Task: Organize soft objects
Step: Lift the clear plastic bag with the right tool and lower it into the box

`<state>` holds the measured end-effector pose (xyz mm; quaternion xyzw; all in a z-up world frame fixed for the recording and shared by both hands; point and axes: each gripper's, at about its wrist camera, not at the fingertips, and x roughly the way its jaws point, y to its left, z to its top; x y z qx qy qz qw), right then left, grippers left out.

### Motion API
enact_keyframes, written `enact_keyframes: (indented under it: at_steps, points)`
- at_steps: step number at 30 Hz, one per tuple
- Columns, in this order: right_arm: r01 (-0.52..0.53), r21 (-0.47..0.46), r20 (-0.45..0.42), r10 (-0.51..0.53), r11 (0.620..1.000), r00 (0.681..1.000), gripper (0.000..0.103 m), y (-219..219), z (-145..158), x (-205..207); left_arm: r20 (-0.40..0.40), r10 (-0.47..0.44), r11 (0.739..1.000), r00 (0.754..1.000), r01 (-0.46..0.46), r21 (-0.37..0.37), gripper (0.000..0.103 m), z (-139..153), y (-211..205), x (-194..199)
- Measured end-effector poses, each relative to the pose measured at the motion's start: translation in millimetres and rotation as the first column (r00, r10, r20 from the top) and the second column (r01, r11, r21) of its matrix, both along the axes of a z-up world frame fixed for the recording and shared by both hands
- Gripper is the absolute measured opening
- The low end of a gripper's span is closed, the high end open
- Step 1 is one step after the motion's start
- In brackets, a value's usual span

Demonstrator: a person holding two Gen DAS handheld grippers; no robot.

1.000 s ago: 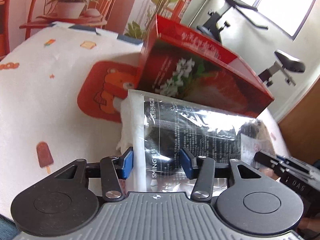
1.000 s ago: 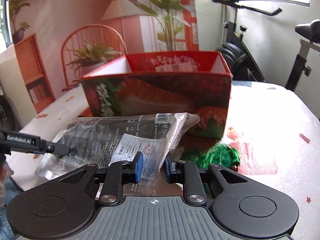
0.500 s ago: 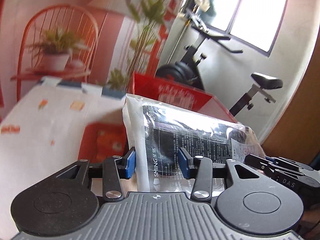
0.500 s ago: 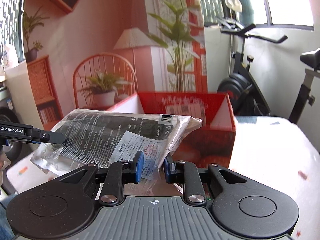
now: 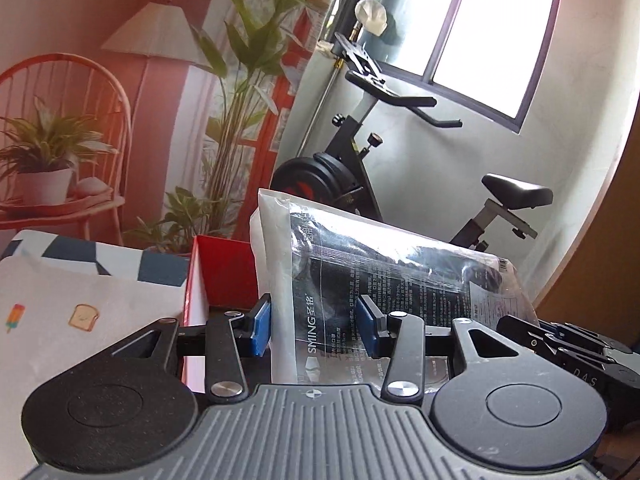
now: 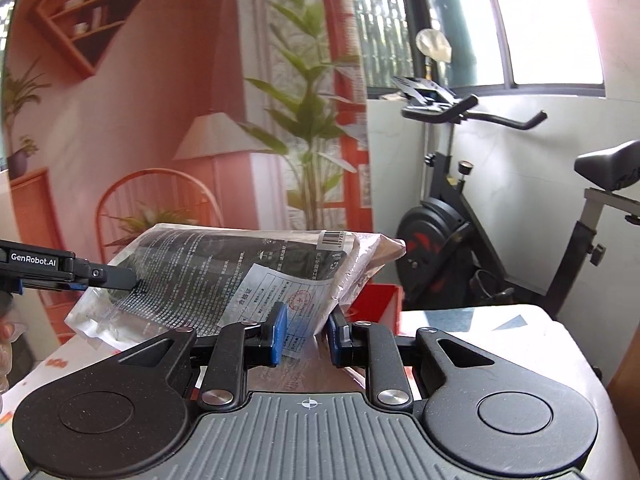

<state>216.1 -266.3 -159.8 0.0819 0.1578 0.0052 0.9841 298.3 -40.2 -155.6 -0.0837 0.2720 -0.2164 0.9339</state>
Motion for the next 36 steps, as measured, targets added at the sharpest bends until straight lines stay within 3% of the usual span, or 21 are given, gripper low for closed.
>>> enact_keyframes:
  at_steps: [6, 14, 21, 30, 36]
  points:
    - [0.025, 0.011, -0.060, -0.024, 1.000, 0.998, 0.017, -20, -16, 44, -0.053, -0.012, 0.998, 0.999, 0.016, 0.066, 0.047, -21, -19, 42]
    - [0.006, 0.017, -0.148, -0.004, 1.000, 0.989, 0.012, -27, -36, 106, -0.158, 0.033, 0.997, 0.987, -0.021, 0.077, 0.047, -52, -13, 99]
    - [0.003, 0.041, -0.229, 0.006, 0.999, 0.973, 0.009, -26, -50, 143, -0.205, 0.009, 0.995, 0.979, 0.011, 0.094, 0.047, -65, -6, 120]
    - [0.052, 0.056, -0.298, -0.033, 0.997, 0.954, 0.008, -21, -66, 158, -0.186, 0.037, 0.976, 0.982, 0.005, 0.217, 0.049, -67, -9, 119]
    - [0.057, 0.028, -0.332, -0.045, 0.998, 0.942, 0.008, -14, -71, 159, -0.132, 0.002, 0.969, 0.991, 0.031, 0.245, 0.050, -56, -16, 109]
